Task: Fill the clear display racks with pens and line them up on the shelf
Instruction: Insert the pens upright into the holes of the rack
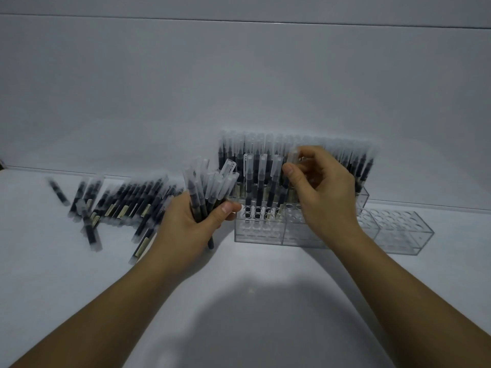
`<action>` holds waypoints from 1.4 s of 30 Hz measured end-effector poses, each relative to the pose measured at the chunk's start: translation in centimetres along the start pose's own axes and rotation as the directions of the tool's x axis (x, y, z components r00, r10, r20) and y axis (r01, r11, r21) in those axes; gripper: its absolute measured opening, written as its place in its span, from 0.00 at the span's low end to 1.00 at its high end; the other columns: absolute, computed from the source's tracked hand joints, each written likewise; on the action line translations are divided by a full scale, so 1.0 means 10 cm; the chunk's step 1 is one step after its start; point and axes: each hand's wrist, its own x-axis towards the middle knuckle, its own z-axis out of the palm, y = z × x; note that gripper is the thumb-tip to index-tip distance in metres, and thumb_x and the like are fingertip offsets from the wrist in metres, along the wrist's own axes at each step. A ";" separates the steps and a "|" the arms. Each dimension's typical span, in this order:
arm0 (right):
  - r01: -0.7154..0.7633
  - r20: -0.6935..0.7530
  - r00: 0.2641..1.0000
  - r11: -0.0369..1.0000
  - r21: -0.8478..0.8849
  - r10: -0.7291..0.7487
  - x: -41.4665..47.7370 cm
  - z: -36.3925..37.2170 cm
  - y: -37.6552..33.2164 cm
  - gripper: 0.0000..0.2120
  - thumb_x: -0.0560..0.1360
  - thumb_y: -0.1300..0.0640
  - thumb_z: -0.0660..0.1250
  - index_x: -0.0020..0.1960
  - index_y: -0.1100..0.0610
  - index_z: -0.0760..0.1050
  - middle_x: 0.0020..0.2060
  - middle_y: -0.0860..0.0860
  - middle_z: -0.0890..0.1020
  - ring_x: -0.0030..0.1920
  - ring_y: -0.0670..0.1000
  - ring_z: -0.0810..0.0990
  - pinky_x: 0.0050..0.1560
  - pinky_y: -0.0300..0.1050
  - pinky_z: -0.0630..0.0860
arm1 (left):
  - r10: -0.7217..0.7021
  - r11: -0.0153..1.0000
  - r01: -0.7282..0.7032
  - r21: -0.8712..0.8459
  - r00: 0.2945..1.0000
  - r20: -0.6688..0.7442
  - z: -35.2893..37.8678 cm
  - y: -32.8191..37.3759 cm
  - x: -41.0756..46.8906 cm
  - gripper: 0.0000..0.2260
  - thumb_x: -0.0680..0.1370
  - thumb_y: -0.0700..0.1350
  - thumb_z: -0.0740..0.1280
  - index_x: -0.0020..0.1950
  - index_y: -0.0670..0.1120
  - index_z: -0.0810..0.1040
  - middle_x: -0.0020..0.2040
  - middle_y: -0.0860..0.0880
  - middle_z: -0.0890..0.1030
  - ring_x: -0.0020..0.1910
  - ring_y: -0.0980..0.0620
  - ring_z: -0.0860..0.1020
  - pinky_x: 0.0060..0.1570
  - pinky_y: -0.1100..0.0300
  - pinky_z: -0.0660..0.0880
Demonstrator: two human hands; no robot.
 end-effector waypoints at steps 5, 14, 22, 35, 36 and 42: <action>-0.014 0.048 0.999 0.999 -0.044 0.016 0.00 0.00 0.04 0.05 0.78 0.56 0.73 0.53 0.50 0.79 0.38 0.41 0.80 0.40 0.38 0.79 0.41 0.28 0.73 | 0.000 1.000 0.000 -0.024 1.000 0.006 0.02 0.02 -0.01 0.12 0.73 0.52 0.69 0.52 0.47 0.84 0.46 0.52 0.87 0.47 0.55 0.85 0.41 0.65 0.79; -0.042 0.128 0.990 0.997 -0.070 0.051 -0.08 0.00 0.03 0.10 0.78 0.56 0.73 0.56 0.49 0.76 0.40 0.43 0.80 0.43 0.43 0.80 0.43 0.31 0.76 | -0.025 0.997 0.021 -0.074 0.999 -0.047 0.03 0.04 -0.04 0.02 0.76 0.42 0.71 0.44 0.45 0.82 0.35 0.44 0.83 0.36 0.52 0.81 0.37 0.63 0.78; 0.068 -0.004 0.998 0.996 0.062 -0.068 -0.20 0.05 -0.27 0.07 0.78 0.56 0.72 0.53 0.53 0.76 0.36 0.48 0.78 0.35 0.48 0.76 0.37 0.36 0.73 | 0.011 0.972 -0.008 -0.234 1.000 0.014 0.07 0.21 -0.09 0.06 0.72 0.32 0.71 0.48 0.35 0.80 0.34 0.42 0.84 0.33 0.51 0.83 0.28 0.65 0.77; -0.266 0.291 0.941 0.904 0.334 0.170 -0.28 0.20 -0.33 0.02 0.75 0.60 0.75 0.48 0.57 0.83 0.39 0.50 0.84 0.38 0.52 0.81 0.40 0.42 0.79 | 0.081 0.981 -0.074 -0.178 0.996 0.034 0.07 0.20 -0.10 0.04 0.72 0.41 0.70 0.45 0.47 0.83 0.36 0.44 0.85 0.35 0.50 0.85 0.32 0.62 0.80; -0.268 0.282 0.944 0.900 0.345 0.173 -0.27 0.19 -0.33 0.01 0.77 0.61 0.73 0.49 0.58 0.83 0.38 0.50 0.84 0.37 0.49 0.80 0.38 0.38 0.77 | 0.091 0.985 -0.088 -0.148 0.996 0.011 0.06 0.19 -0.09 0.03 0.73 0.43 0.70 0.44 0.49 0.83 0.37 0.45 0.86 0.37 0.50 0.85 0.31 0.62 0.80; -0.232 0.109 0.973 0.864 0.448 0.204 -0.12 0.04 -0.34 0.06 0.82 0.63 0.64 0.52 0.58 0.79 0.44 0.53 0.84 0.39 0.51 0.84 0.37 0.46 0.83 | 0.033 0.996 -0.049 -0.076 0.979 -0.199 -0.06 0.10 0.00 0.09 0.77 0.48 0.68 0.41 0.44 0.79 0.33 0.46 0.83 0.33 0.47 0.84 0.31 0.62 0.78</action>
